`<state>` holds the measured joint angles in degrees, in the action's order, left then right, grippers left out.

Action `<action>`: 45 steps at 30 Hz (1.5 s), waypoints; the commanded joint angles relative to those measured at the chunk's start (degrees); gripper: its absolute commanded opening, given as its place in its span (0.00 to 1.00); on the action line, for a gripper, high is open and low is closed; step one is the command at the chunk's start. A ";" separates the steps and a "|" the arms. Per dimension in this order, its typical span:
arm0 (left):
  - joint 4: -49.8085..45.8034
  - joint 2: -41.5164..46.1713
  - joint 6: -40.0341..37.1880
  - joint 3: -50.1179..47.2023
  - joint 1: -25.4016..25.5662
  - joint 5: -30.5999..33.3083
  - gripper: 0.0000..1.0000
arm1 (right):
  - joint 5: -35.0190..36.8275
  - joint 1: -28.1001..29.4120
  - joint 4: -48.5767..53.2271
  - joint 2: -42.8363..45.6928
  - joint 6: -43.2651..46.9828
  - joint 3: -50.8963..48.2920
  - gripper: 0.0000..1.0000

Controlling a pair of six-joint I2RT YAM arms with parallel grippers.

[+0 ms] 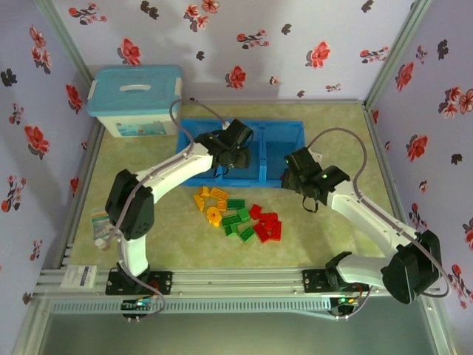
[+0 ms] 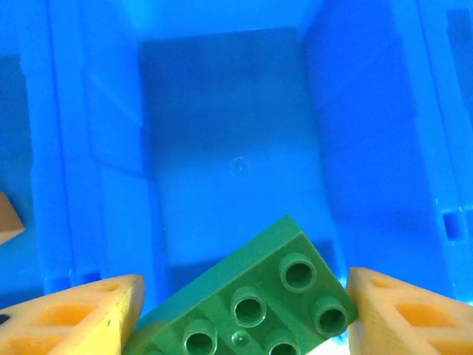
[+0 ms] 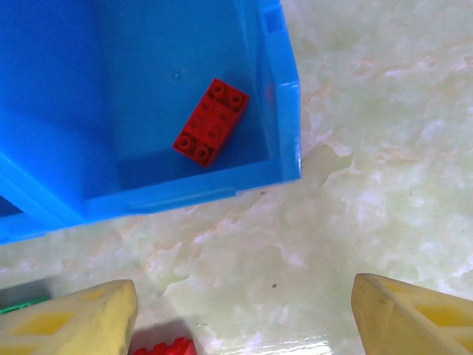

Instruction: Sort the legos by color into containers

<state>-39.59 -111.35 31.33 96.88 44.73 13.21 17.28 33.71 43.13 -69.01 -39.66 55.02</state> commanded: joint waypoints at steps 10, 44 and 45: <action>-7.16 -4.18 -4.49 13.51 -1.22 -1.63 0.90 | -3.31 3.60 -0.61 2.30 -1.61 -3.53 0.80; 6.64 45.99 4.47 -42.61 -1.93 4.01 0.86 | -10.01 16.64 -8.23 -23.98 -4.63 5.44 0.64; 6.55 46.29 4.61 -43.18 -1.88 4.10 0.86 | -10.07 16.67 -8.39 -24.50 -4.80 5.59 0.63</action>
<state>-33.71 -66.28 34.28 55.33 43.24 15.55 7.29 49.84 35.66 -92.27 -42.70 58.72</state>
